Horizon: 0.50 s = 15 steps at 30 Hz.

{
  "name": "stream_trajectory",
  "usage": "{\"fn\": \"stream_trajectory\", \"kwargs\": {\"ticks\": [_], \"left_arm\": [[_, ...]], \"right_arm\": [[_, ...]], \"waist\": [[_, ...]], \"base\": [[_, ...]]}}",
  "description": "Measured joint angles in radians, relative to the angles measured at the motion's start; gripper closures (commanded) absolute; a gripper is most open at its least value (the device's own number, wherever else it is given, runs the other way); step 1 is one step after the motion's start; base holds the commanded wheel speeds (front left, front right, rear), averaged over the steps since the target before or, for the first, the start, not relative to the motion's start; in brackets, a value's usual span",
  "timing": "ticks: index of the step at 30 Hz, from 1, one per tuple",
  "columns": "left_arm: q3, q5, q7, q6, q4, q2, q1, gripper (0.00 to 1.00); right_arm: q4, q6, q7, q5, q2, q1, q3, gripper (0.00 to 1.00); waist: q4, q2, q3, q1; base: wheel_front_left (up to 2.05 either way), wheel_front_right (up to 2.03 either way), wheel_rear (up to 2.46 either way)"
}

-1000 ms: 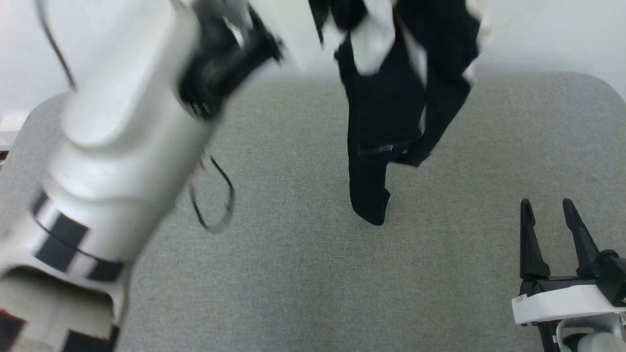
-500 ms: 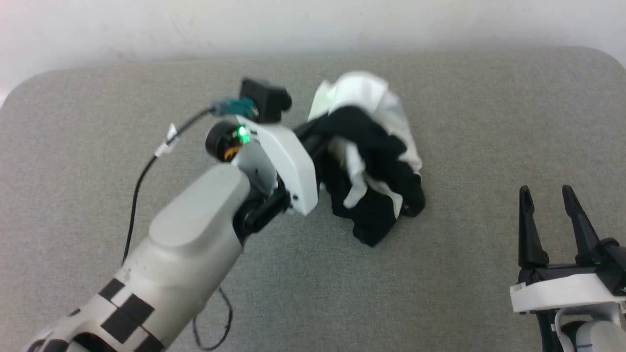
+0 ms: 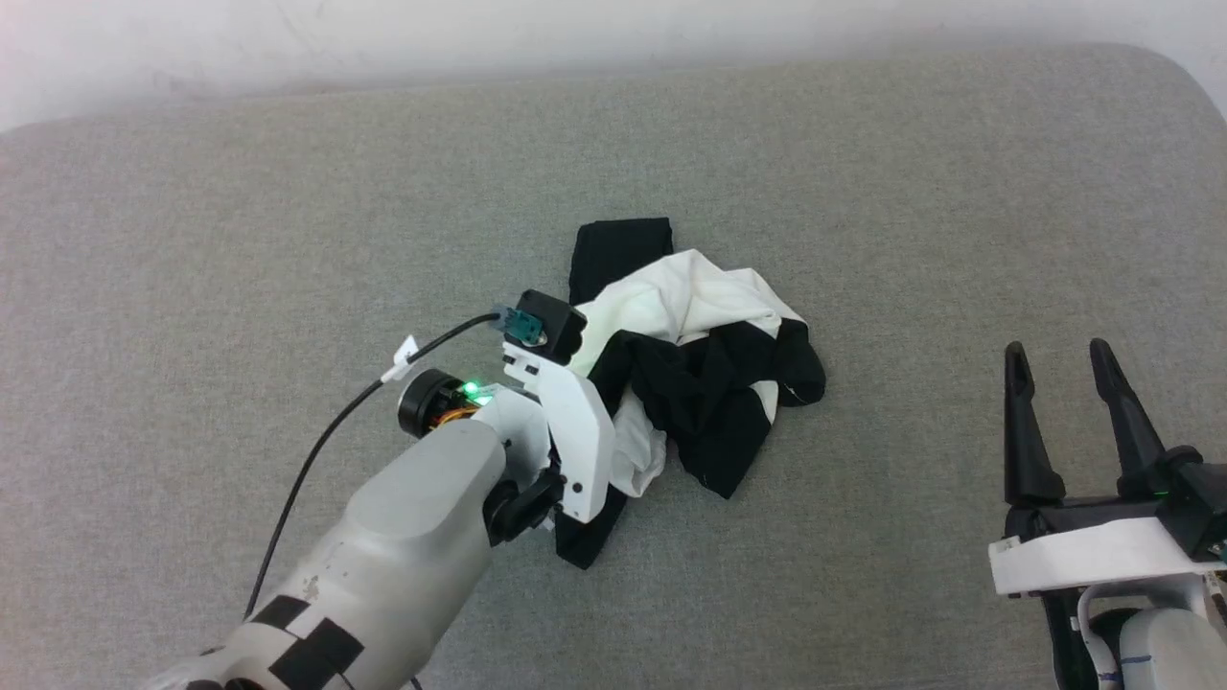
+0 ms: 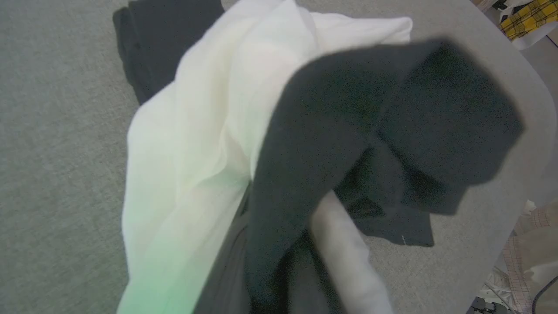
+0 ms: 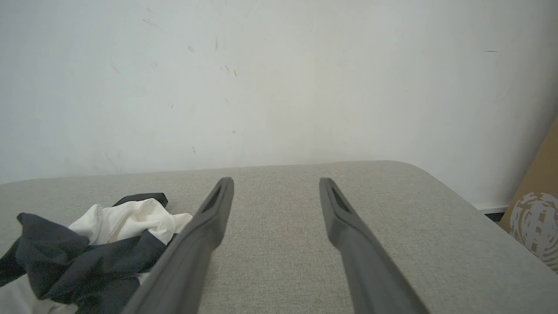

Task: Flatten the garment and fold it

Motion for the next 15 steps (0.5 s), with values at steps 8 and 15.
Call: {"fn": "stream_trajectory", "kwargs": {"ticks": [8,15], "left_arm": [[0.036,-0.015,-0.104,0.000,0.014,-0.035,-0.038,0.00],[0.053,-0.029,-0.187,-0.001,-0.106,-0.012,-0.053,0.00]], "right_arm": [[0.006,0.000,0.000,-0.001,0.000,0.004,-0.023,0.00],[0.008,0.000,0.000,-0.011,0.000,0.040,-0.028,0.00]], "waist": [[0.021,0.0000,-0.021,0.0000],[0.052,0.0000,-0.071,-0.0001]], "base": [[0.00,0.00,0.00],[0.00,0.00,0.00]]}}
